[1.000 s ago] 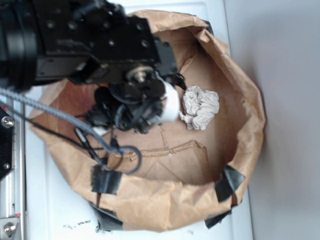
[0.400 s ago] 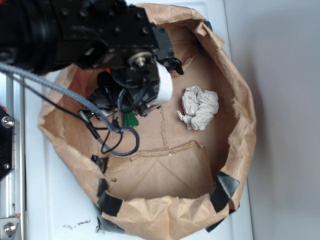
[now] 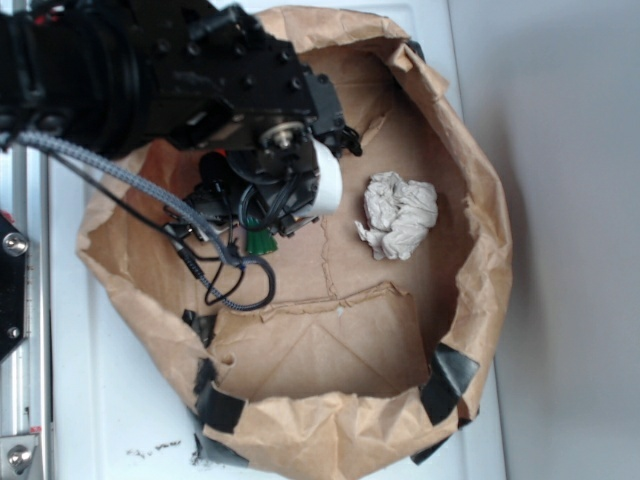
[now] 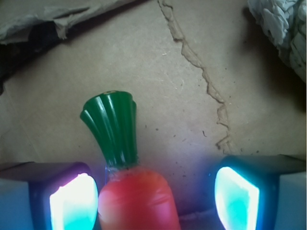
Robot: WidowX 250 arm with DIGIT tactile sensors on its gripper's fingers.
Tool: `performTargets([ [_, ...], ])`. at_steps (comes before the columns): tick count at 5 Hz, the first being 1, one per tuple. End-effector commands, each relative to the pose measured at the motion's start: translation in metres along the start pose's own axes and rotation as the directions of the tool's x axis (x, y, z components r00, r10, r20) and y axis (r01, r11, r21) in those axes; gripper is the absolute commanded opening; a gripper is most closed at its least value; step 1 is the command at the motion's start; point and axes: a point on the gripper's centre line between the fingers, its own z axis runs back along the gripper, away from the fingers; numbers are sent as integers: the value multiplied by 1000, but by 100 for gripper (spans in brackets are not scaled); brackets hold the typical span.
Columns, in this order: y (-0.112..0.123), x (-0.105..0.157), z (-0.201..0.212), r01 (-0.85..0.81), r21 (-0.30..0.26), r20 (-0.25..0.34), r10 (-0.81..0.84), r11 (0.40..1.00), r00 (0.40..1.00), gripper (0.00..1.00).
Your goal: Grab the carrot.
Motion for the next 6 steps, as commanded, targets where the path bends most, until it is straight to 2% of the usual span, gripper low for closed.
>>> performTargets([
  [1,3,4,14,11,80,14,-12,997,1000,25],
  [2,2,5,16,16,79,12,-17,997,1000,100],
  [3,3,5,13,20,77,3,-20,997,1000,100],
  [4,1,6,0,22,61,-34,-20,998,999,100],
  [5,1,6,0,17,55,-32,-16,998,999,100],
  [6,2,5,1,1,63,-22,0,998,1000,0],
])
